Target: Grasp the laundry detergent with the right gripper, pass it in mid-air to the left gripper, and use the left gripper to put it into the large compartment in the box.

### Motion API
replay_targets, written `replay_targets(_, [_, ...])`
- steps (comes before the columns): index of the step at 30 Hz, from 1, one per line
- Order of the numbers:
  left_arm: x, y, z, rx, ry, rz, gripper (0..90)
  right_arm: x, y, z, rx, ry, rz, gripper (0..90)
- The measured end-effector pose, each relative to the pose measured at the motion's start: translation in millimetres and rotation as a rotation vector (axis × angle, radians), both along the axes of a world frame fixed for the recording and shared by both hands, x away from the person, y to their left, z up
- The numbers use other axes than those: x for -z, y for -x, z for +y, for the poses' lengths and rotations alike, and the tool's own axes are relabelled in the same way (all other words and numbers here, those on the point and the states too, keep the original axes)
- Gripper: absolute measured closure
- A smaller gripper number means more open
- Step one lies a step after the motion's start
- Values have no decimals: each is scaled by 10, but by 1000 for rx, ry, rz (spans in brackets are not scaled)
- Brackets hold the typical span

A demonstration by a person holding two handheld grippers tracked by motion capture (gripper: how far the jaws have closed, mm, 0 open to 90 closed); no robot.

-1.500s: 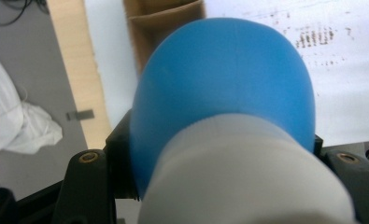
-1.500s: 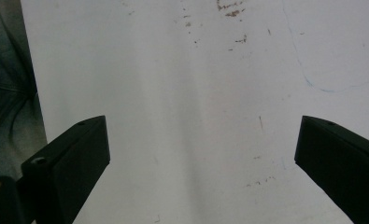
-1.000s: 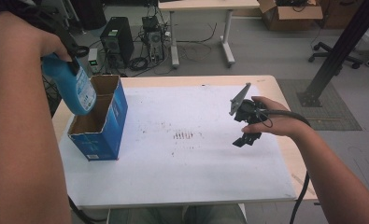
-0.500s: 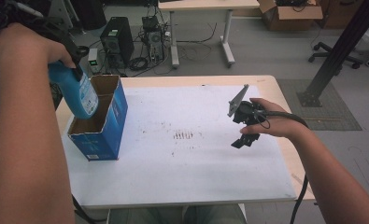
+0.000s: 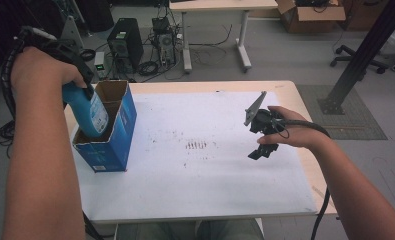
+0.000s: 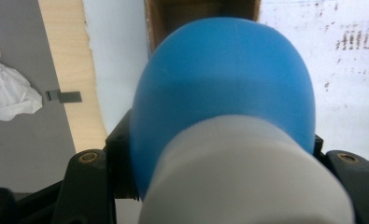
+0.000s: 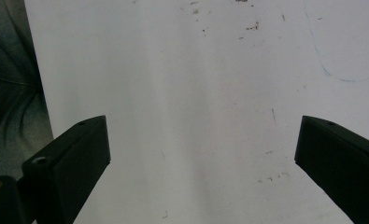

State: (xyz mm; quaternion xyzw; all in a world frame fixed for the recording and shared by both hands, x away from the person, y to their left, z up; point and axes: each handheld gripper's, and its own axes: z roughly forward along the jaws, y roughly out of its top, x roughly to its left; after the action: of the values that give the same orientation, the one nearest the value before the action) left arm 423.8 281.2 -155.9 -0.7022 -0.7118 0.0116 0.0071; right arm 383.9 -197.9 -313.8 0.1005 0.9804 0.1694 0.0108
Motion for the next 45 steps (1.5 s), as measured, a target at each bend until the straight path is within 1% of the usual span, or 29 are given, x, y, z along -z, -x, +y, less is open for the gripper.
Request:
replay_targets(4, [95, -3, 22, -8, -1, 5, 386, -14, 11, 6, -2, 1, 2, 36])
replay_targets(9, [245, -17, 17, -5, -18, 16, 386, -8, 20, 19, -3, -1, 0, 36])
replay_targets(18, [561, -64, -6, 4, 4, 40, 386, -19, 41, 29, -7, -2, -1, 36])
replay_targets(21, [651, -83, -27, 6, 2, 48, 386, -13, 41, 22, -6, -2, -1, 36])
replay_targets(24, [749, -94, -45, 1, 2, 49, 386, -3, 44, 20, -5, -5, -1, 36])
replay_targets(29, [905, -105, -64, 0, -9, 58, 386, 19, 48, 32, -8, -11, -7, 35])
replay_targets(35, [1021, -105, -48, -1, -19, 64, 386, 32, 54, 45, -16, -14, -4, 35])
replay_targets(38, [1077, -107, -38, -7, -19, 61, 386, 34, 52, 51, -24, -16, -8, 35])
replay_targets(45, [1233, -117, -16, -6, -10, 70, 386, 46, 51, 73, -30, -17, -4, 36])
